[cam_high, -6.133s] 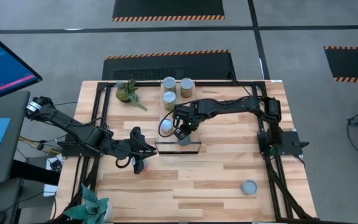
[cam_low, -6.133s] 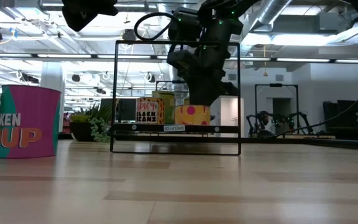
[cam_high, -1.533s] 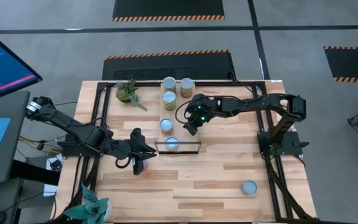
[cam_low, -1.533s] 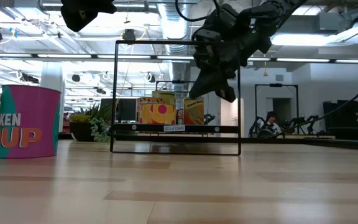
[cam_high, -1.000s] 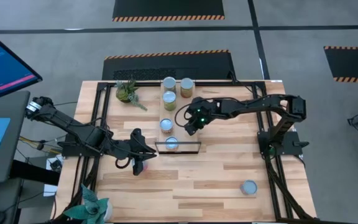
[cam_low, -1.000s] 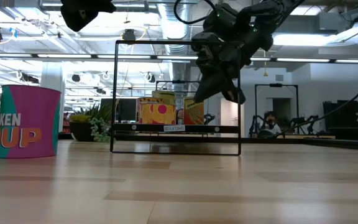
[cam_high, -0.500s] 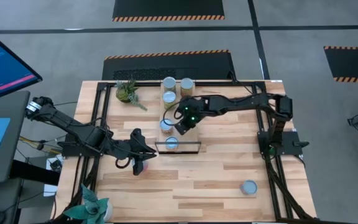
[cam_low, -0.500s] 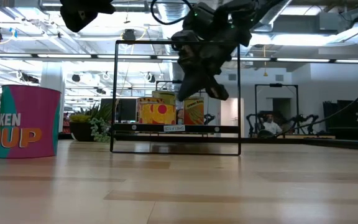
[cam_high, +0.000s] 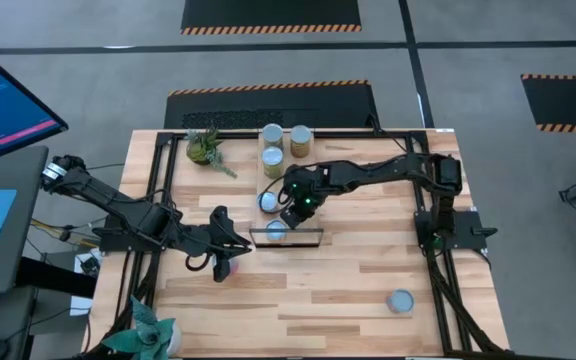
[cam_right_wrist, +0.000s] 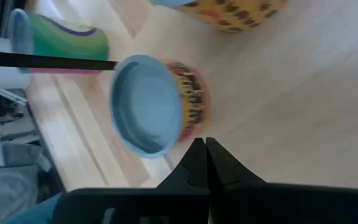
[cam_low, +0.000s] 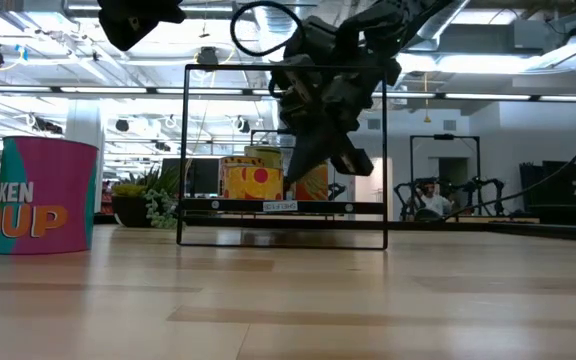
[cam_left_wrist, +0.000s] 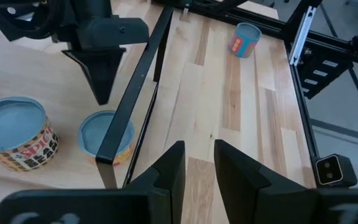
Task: Pick and place cans onto a shelf
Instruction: Put the canned pineapple ring on the shelf
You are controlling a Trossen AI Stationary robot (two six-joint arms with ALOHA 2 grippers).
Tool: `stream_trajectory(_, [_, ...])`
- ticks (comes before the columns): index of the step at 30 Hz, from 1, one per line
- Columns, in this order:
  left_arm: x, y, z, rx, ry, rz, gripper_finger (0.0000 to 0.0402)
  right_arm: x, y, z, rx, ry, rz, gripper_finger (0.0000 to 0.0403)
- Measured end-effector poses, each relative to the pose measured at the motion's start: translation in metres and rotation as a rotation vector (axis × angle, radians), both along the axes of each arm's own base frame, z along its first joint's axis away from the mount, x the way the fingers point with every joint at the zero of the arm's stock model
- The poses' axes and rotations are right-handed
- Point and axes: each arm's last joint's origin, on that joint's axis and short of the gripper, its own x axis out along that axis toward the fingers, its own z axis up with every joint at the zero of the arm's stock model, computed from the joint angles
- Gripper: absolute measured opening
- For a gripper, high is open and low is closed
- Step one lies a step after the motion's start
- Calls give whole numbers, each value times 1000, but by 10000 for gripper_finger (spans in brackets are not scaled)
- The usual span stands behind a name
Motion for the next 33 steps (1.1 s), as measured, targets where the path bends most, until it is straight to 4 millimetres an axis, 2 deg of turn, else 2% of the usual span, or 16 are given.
stream_trajectory(10, [0,0,0,6,2,-2,73,4,1,3,-1,-54,14,0])
stream_trajectory(20, [0,0,0,4,-2,-1,73,8,-14,9,-9,-137,-31,0])
stream_trajectory(23, [0,0,0,12,-2,-3,73,9,-18,22,-16,-215,-47,0])
stream_trajectory(27, [-6,2,7,12,-27,-13,73,-2,-19,52,-37,-292,-51,0])
stream_trajectory(33, [-28,16,24,59,-76,28,73,-33,-15,106,-145,-391,-40,0])
